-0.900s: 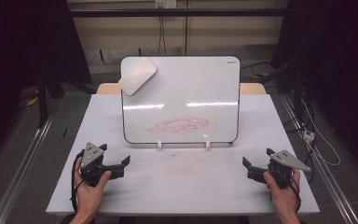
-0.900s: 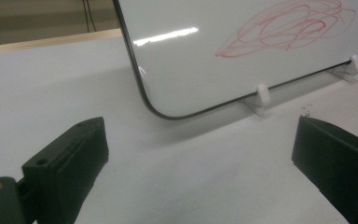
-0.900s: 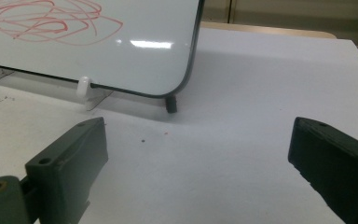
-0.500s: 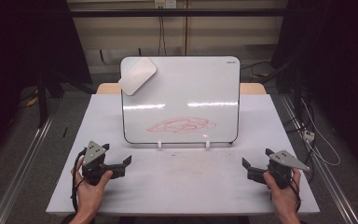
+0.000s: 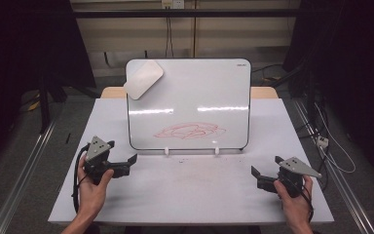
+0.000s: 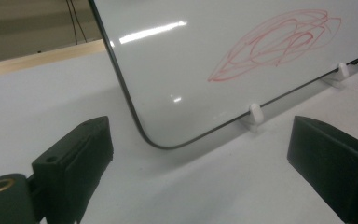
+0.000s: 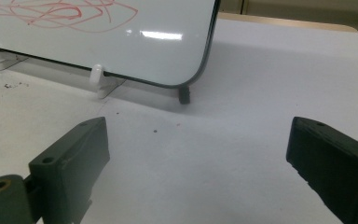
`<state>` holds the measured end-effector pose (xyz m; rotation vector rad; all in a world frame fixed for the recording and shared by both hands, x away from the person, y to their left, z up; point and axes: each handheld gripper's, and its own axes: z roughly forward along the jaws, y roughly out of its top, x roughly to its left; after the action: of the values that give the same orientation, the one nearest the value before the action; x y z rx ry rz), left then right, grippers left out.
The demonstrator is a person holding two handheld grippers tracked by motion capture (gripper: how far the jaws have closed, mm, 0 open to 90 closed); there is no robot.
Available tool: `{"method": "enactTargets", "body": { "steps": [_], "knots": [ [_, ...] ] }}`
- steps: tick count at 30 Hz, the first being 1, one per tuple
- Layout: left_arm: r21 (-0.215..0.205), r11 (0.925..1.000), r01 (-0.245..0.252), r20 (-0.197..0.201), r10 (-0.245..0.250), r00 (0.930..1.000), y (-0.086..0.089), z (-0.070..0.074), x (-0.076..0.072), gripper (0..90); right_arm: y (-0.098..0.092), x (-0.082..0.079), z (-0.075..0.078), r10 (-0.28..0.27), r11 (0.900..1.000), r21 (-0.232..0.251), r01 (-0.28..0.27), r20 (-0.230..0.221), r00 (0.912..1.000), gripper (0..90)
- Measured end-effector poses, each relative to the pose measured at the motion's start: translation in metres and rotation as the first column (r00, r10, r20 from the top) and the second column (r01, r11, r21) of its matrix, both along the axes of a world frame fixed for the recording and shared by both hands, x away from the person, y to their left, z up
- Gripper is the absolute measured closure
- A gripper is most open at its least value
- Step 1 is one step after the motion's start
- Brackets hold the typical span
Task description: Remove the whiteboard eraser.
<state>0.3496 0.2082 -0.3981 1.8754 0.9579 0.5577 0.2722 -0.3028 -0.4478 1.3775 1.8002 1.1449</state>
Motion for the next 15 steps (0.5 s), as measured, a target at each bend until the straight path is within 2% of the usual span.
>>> {"method": "enactTargets", "body": {
  "steps": [1, 3, 4, 9, 14, 15],
  "knots": [
    [0.019, 0.9998, -0.001, 0.012, 0.001, 0.9999, -0.002, 0.004, 0.002, 6.4, 0.0, 0.0, 0.0, 0.001, 1.0, 0.002, -0.001, -0.002, 1.0, 5.6],
    [0.032, 0.999, 0.03, 0.03, -0.031, 0.9991, -0.002, 0.008, 0.005, 6.0, 0.001, 0.0, 0.0, 0.006, 1.0, 0.001, -0.006, -0.003, 1.0, 5.6],
    [0.047, 0.9987, 0.022, 0.036, -0.024, 0.9991, -0.004, 0.01, 0.007, 5.0, 0.001, 0.001, 0.0, 0.008, 1.0, -0.001, -0.008, -0.002, 1.0, 5.6],
    [0.045, 0.9983, 0.036, 0.041, -0.038, 0.9985, -0.01, 0.018, 0.016, 5.2, 0.001, -0.001, 0.0, 0.004, 1.0, 0.001, -0.004, -0.002, 1.0, 5.6],
    [0.049, 0.9977, 0.046, 0.064, -0.049, 0.9967, -0.017, 0.038, 0.031, 5.1, 0.0, 0.0, -0.001, 0.003, 1.0, -0.001, -0.003, -0.004, 1.0, 5.5],
    [0.049, 0.9977, 0.046, 0.064, -0.049, 0.9967, -0.017, 0.038, 0.031, 5.1, 0.0, 0.001, -0.001, 0.003, 1.0, 0.002, -0.003, -0.004, 1.0, 5.6]
  ]
}}
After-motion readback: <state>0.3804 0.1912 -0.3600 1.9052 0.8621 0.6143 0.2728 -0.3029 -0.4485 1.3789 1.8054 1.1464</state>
